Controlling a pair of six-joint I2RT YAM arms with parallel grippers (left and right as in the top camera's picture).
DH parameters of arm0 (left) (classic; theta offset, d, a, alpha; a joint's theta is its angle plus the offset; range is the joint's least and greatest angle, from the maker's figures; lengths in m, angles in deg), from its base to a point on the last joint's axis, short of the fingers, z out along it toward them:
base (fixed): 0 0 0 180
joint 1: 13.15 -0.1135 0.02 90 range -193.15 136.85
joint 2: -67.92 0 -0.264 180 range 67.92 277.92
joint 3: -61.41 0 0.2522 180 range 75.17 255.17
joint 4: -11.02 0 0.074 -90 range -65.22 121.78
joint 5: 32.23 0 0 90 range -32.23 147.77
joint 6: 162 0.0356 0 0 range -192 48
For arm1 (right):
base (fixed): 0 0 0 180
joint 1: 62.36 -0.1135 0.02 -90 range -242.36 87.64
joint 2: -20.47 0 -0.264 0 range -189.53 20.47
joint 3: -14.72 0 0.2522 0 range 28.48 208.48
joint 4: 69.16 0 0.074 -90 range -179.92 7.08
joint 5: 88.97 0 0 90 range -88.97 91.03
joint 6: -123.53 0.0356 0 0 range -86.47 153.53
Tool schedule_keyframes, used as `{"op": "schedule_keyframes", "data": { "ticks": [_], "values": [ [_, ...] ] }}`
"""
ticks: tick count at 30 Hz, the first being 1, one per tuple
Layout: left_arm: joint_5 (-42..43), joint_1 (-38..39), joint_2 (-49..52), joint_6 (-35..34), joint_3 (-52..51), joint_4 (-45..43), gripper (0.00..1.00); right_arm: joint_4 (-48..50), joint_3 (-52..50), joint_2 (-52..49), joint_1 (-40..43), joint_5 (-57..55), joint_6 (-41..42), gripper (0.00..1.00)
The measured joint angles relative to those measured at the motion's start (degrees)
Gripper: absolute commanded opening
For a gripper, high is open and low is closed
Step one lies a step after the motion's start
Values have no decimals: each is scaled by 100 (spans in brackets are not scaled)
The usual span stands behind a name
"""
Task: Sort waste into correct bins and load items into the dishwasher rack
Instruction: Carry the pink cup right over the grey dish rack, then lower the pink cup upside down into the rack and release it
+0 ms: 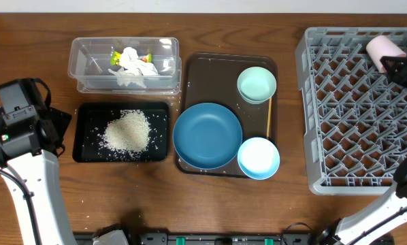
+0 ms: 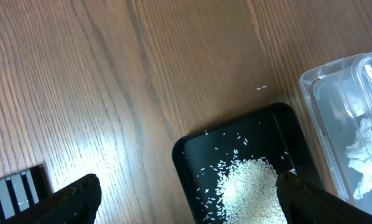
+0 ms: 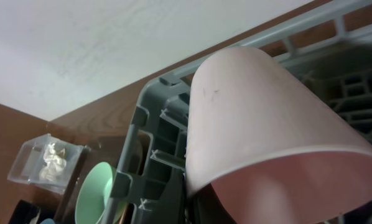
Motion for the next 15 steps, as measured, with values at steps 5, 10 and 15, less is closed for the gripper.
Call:
{"op": "schedule_keyframes", "data": {
  "ticks": [5,10,15],
  "values": [
    [0,0,0,0,0,0,92,-68,0,-28,-170,-286,50,1],
    [0,0,0,0,0,0,92,-87,0,-92,-212,-398,55,1],
    [0,0,0,0,0,0,92,-114,0,-133,-210,-531,50,1]
  ]
}}
